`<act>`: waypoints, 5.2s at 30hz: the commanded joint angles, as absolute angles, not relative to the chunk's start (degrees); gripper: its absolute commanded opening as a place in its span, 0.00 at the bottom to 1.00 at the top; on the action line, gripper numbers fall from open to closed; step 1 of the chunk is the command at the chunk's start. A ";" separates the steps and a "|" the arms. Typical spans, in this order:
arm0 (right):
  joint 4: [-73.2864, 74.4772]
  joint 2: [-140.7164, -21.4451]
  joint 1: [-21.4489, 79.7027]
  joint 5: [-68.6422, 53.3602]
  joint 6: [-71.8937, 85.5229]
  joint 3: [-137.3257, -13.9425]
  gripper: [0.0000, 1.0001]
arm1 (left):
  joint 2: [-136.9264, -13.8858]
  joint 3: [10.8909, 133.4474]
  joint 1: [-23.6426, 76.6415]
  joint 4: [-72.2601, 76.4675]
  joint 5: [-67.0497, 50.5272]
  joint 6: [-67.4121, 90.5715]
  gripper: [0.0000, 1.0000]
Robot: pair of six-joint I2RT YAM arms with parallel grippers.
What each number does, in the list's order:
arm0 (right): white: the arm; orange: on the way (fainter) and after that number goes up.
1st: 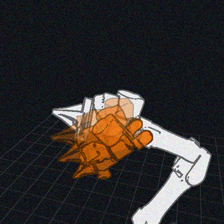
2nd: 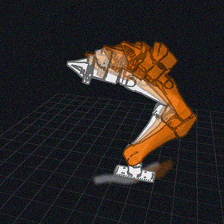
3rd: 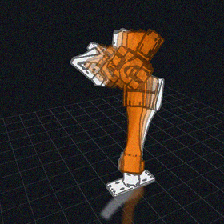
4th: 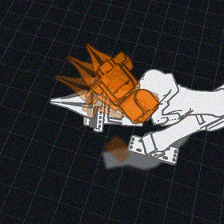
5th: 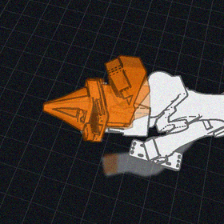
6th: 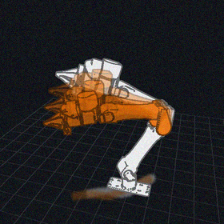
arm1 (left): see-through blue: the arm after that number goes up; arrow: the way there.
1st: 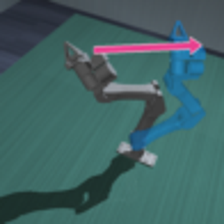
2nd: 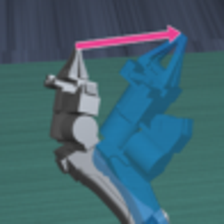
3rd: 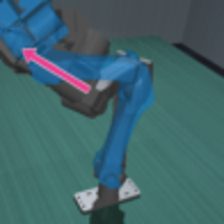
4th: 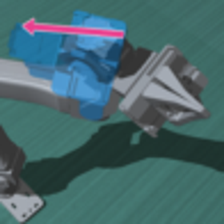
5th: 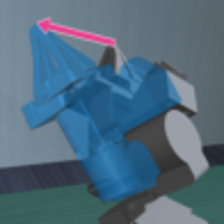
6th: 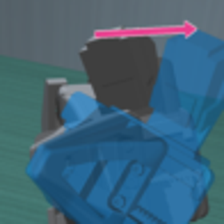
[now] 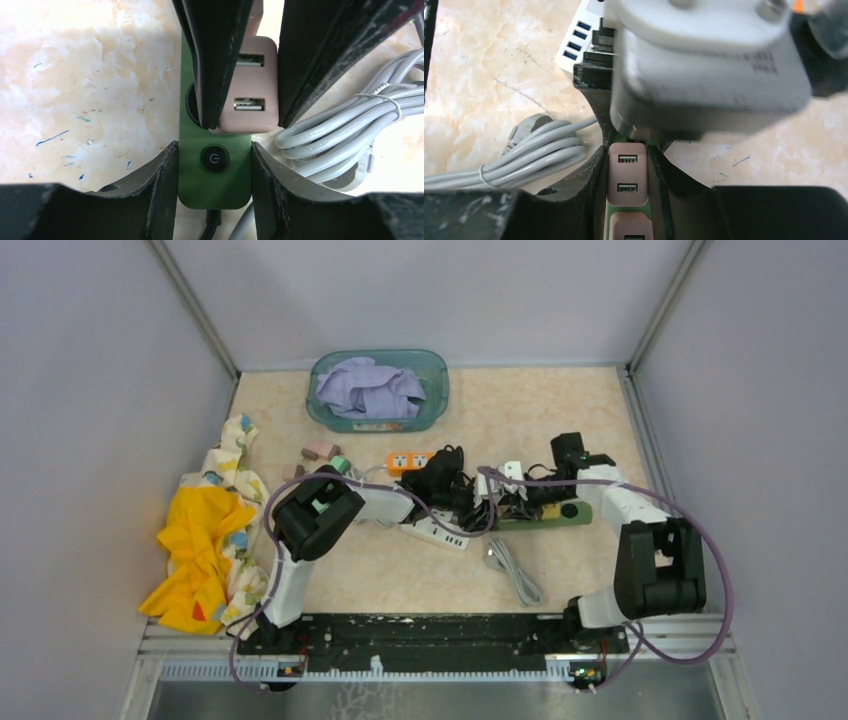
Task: Pull the plug off the socket
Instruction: Remove the plug from the socket, then place the plug at the center of the board.
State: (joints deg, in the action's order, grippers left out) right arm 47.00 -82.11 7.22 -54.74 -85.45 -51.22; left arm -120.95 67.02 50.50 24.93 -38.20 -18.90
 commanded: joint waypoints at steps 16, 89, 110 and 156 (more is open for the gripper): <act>52.20 -77.78 2.02 -67.34 -89.56 -55.81 0.00 | -120.32 66.35 50.63 23.11 -33.62 -15.25 0.28; -1.58 -85.50 5.62 -68.35 25.84 -47.11 0.00 | -103.10 83.66 65.08 -25.47 28.31 29.67 0.75; -0.17 -85.02 5.62 -70.58 24.27 -47.93 0.36 | -98.45 75.87 64.57 -16.89 25.83 22.78 0.00; 7.56 -85.08 5.61 -70.53 14.74 -51.10 0.64 | -80.46 50.35 6.72 -17.24 13.66 48.18 0.09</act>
State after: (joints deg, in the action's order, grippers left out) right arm 8.27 -85.78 5.26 -69.49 16.01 -48.51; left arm -76.25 45.08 7.60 -9.74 9.34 45.41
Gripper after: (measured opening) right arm 0.637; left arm 0.520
